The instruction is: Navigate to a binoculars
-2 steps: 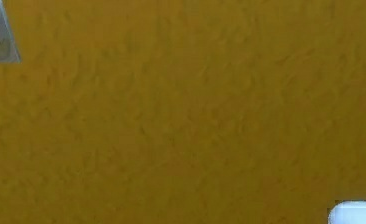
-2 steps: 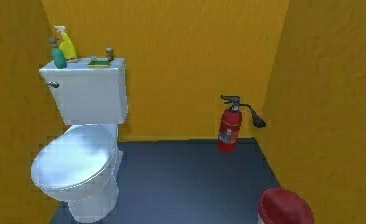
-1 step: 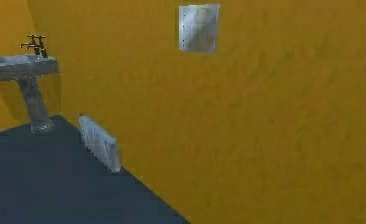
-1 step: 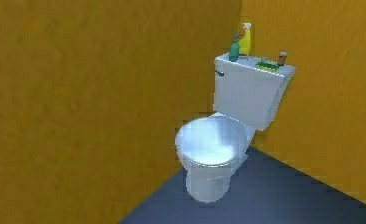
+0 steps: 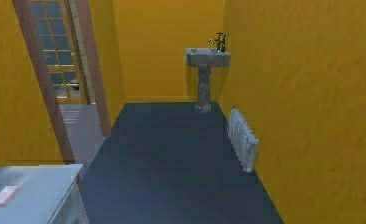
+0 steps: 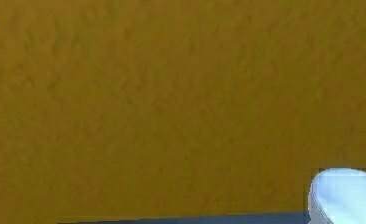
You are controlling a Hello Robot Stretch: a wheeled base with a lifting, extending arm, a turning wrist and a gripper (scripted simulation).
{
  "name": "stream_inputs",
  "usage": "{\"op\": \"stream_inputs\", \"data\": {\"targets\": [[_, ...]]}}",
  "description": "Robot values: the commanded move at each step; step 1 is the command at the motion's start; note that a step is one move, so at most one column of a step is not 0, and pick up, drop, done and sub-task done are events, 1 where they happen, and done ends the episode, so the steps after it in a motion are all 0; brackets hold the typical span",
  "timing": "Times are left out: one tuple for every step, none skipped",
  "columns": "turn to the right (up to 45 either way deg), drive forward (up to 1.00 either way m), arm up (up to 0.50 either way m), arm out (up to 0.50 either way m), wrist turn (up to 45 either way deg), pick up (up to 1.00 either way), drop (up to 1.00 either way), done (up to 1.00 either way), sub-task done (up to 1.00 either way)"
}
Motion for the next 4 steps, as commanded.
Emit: {"op": "stream_inputs", "data": {"targets": [[-18.0,0.00,0.00,0.00,0.0,0.00,0.00,0.00,0.00],[0.0,1.00,0.00,0.00,0.0,0.00,0.00,0.00,0.00],[-6.0,0.00,0.00,0.00,0.0,0.00,0.00,0.00,0.00],[0.0,0.05,0.00,0.00,0.0,0.00,0.00,0.00,0.00]]}}
